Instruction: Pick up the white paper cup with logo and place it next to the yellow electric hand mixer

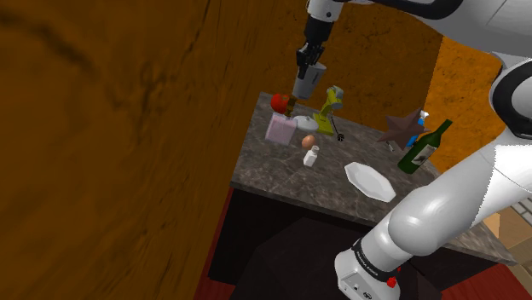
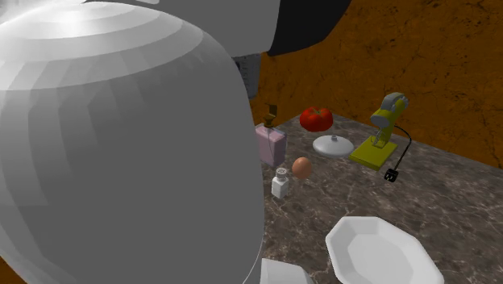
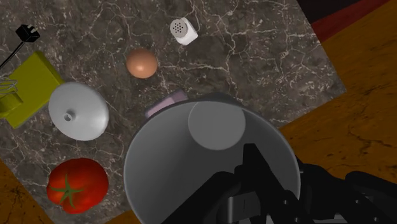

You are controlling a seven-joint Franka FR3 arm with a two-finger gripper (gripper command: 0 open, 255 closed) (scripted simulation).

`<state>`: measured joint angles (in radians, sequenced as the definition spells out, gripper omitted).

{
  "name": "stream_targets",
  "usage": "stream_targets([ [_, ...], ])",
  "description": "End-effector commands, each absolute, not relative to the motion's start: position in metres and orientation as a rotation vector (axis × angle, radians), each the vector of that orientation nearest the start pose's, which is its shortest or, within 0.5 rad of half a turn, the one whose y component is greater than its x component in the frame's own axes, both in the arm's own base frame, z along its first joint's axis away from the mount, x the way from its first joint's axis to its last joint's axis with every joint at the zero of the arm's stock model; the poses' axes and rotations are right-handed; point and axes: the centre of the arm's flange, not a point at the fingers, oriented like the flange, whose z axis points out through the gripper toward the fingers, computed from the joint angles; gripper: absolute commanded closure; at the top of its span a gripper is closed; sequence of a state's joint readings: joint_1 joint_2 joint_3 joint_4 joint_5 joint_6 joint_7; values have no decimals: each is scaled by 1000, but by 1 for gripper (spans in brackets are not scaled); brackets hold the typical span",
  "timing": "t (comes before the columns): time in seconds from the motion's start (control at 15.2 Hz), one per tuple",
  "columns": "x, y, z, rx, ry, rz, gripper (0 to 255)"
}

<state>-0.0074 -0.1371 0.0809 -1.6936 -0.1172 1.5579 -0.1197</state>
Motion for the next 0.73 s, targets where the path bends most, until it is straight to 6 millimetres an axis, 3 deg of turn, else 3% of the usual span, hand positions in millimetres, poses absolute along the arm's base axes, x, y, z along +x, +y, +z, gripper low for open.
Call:
stream_targets([
  [0.0,510,27,649,-3255,-312,4,255],
  [0.33,510,27,672,-3255,-312,4,255],
  [0.66,509,-39,672,-3255,-312,4,255],
])
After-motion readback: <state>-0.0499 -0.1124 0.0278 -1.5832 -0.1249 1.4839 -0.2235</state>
